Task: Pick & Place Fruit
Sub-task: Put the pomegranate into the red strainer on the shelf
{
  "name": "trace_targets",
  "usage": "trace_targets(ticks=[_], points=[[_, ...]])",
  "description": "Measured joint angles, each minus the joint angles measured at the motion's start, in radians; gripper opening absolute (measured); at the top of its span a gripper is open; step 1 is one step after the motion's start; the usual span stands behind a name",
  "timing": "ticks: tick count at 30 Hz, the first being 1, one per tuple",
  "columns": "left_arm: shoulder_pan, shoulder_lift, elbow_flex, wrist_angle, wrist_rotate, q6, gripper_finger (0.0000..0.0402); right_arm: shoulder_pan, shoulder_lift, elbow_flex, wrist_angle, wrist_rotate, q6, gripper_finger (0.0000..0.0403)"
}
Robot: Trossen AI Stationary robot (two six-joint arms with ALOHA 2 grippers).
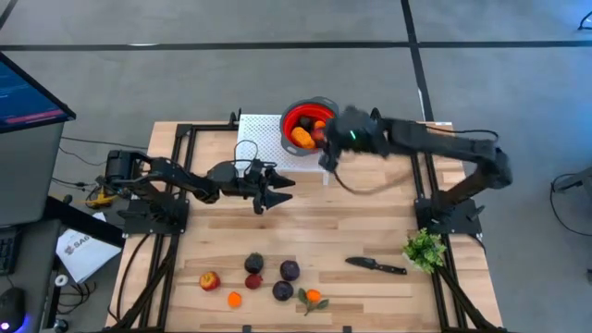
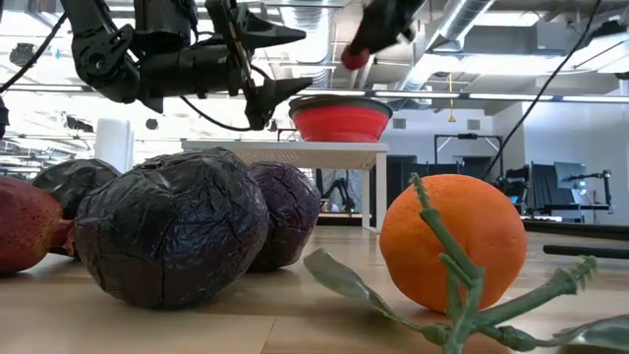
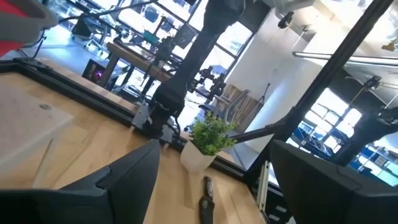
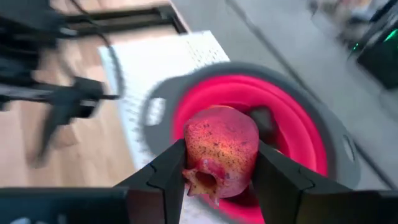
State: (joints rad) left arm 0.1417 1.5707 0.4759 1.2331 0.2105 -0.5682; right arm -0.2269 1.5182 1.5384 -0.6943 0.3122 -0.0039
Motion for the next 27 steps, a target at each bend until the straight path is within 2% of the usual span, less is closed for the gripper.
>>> trace_targets(ticks=[2, 5, 12, 21, 27], points=[[0.0, 0.0, 0.0, 0.001, 0.0, 0.0, 0.0296, -0.08, 0.076, 0.076, -0.05, -0.064, -0.019, 0.015], [0.0, 0.0, 0.0, 0.001, 0.0, 0.0, 0.0297, -0.177, 0.188, 0.181, -0.12, -0.084, -0.03, 0.0153], [0.0, 0.0, 0.0, 0.001, 0.0, 0.0, 0.0297, -0.293, 0.365, 0.339, -0.22, -0.159, -0.032, 0.0166], [0.0, 0.0, 0.0, 0.001, 0.0, 0.0, 0.0296, -0.306, 0.403, 0.365, -0.259, -0.192, -0.019, 0.0194], [0.0, 0.0, 0.0, 0.001, 0.0, 0.0, 0.0296, -0.313, 0.401, 0.365, -0.264, -0.192, -0.018, 0.0232]])
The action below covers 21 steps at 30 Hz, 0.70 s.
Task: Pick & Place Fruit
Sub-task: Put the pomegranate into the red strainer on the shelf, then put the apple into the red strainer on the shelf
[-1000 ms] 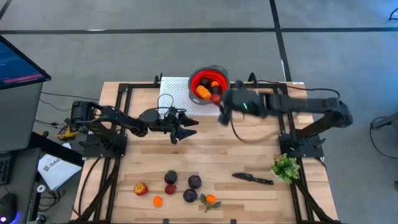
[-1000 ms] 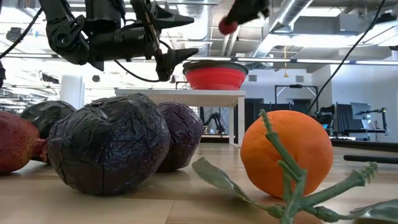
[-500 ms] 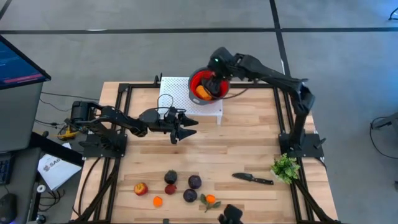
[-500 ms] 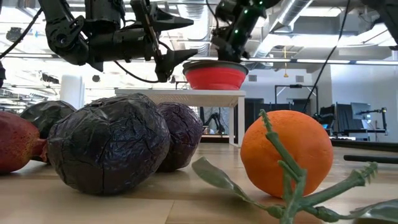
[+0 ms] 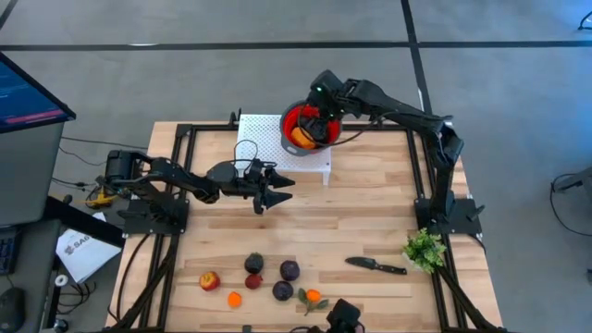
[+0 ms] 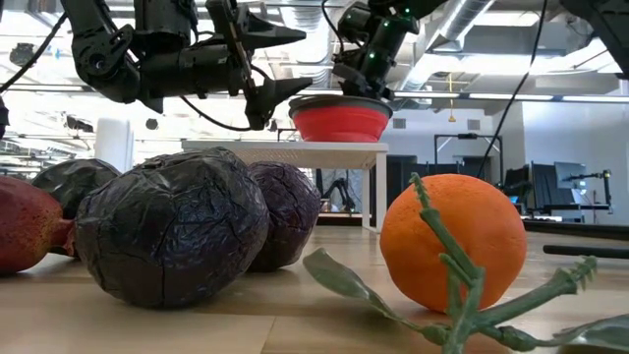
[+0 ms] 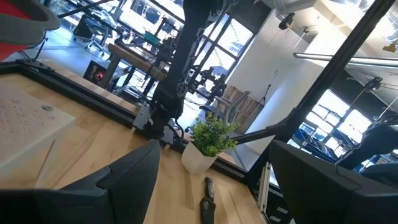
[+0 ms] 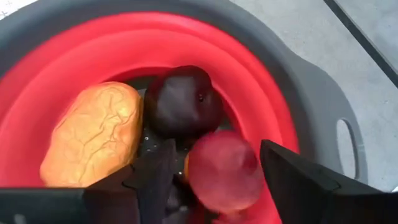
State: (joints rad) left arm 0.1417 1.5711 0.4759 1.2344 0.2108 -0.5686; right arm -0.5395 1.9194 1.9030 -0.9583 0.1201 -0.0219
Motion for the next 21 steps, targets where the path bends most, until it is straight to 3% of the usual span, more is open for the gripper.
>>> trace_targets(ticks=[7, 15, 18, 21], points=[[0.0, 0.0, 0.0, 0.0, 0.0, -0.005, 0.0296, -0.005, -0.014, -0.001, 0.074, 0.019, -0.015, 0.0247], [-0.016, 0.0, 0.0, 0.0, 0.026, -0.014, 0.0296, 0.117, -0.172, -0.007, 0.147, 0.139, -0.129, 0.0209], [-0.027, 0.0, 0.0, 0.0, 0.026, -0.009, 0.0296, 0.202, -0.265, -0.092, 0.179, 0.143, -0.143, 0.0188], [-0.044, -0.026, -0.001, -0.027, 0.025, 0.045, 0.0296, 0.296, -0.372, -0.28, 0.271, 0.144, -0.132, 0.0164]])
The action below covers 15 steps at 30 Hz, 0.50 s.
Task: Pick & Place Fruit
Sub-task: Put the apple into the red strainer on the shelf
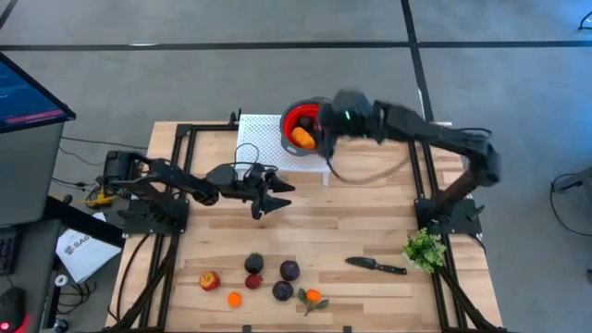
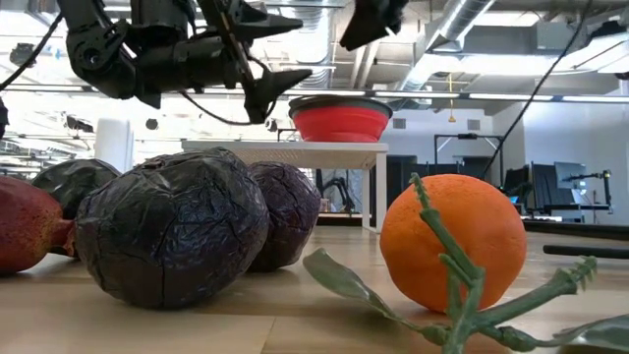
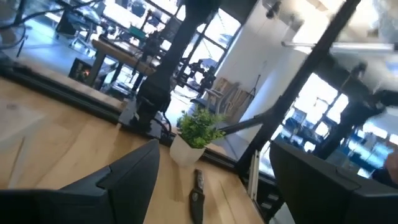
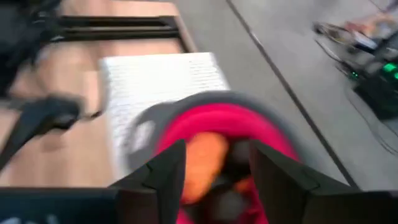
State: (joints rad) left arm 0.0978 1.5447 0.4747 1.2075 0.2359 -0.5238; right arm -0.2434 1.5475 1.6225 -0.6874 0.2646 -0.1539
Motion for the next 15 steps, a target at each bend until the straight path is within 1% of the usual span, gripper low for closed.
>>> trace_targets(ticks=[2, 4, 6, 9, 12, 15], points=[[-0.017, -0.046, 0.0, -0.064, -0.001, 0.055, 0.0296, 0.066, -0.078, -0.16, 0.117, 0.003, 0.033, 0.0149], [-0.041, -0.115, 0.0, -0.173, -0.026, 0.13, 0.0296, 0.137, -0.158, -0.318, 0.253, 0.003, 0.074, 0.0134], [-0.078, -0.203, 0.0, -0.325, -0.084, 0.217, 0.0296, 0.207, -0.222, -0.461, 0.386, 0.002, 0.117, 0.0121], [-0.159, -0.346, 0.0, -0.58, -0.214, 0.325, 0.0296, 0.302, -0.281, -0.635, 0.555, 0.002, 0.167, 0.0107], [-0.257, -0.473, 0.026, -0.889, -0.34, 0.319, 0.0296, 0.372, -0.301, -0.752, 0.707, 0.003, 0.181, 0.0099], [-0.366, -0.55, 0.086, -1.21, -0.452, 0.204, 0.0296, 0.412, -0.298, -0.818, 0.828, 0.002, 0.181, 0.0097]])
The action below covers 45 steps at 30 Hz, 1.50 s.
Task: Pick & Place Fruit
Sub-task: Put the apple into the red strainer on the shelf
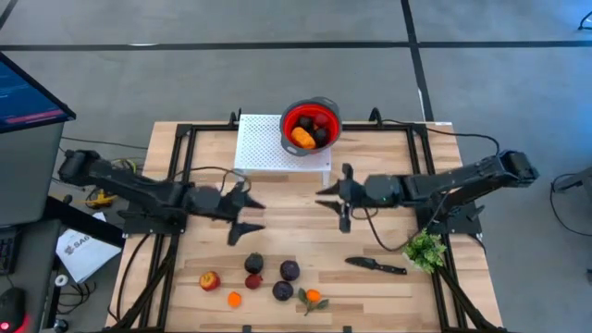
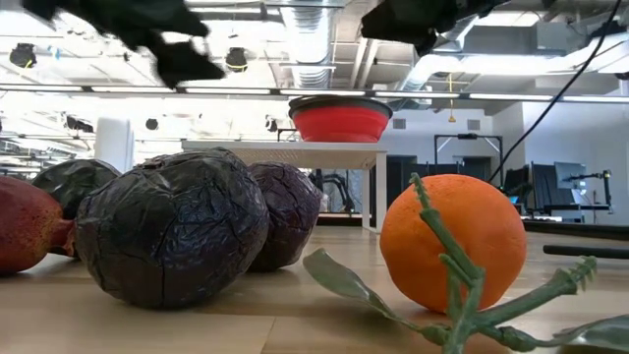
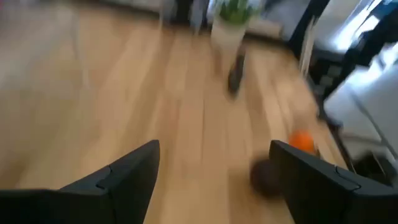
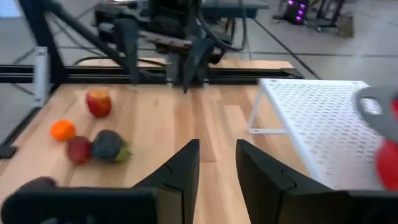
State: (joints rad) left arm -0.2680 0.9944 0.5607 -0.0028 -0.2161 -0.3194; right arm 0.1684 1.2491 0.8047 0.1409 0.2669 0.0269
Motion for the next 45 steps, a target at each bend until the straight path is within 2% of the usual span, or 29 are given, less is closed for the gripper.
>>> trace_targets(ticks=[4, 8, 14, 20, 24, 33, 41, 45], points=[[-0.149, -0.017, 0.077, -0.334, -0.041, -0.258, 0.0296, -0.008, 0.023, -0.027, 0.073, 0.001, -0.005, 0.0098], [-0.297, 0.014, 0.116, -0.56, 0.032, -0.56, 0.0296, -0.043, 0.046, -0.023, 0.099, 0.004, -0.007, 0.0098], [-0.477, 0.089, 0.117, -0.662, 0.232, -0.999, 0.0296, -0.091, 0.084, -0.027, 0.126, 0.003, -0.007, 0.0098], [-0.569, 0.165, 0.118, -0.653, 0.248, -1.266, 0.0296, -0.107, 0.148, -0.025, 0.216, -0.004, -0.009, 0.0098], [-0.582, 0.218, 0.118, -0.633, 0.227, -1.361, 0.0296, -0.105, 0.181, -0.025, 0.252, -0.004, -0.01, 0.0098], [-0.582, 0.323, 0.118, -0.592, 0.229, -1.411, 0.0297, -0.089, 0.195, -0.026, 0.255, -0.004, -0.01, 0.0098], [-0.582, 0.384, 0.118, -0.582, 0.3, -1.41, 0.0296, -0.09, 0.192, -0.026, 0.253, -0.004, -0.01, 0.0098], [-0.571, 0.39, 0.118, -0.584, 0.286, -1.407, 0.0279, -0.09, 0.192, -0.026, 0.25, -0.004, -0.01, 0.0098]])
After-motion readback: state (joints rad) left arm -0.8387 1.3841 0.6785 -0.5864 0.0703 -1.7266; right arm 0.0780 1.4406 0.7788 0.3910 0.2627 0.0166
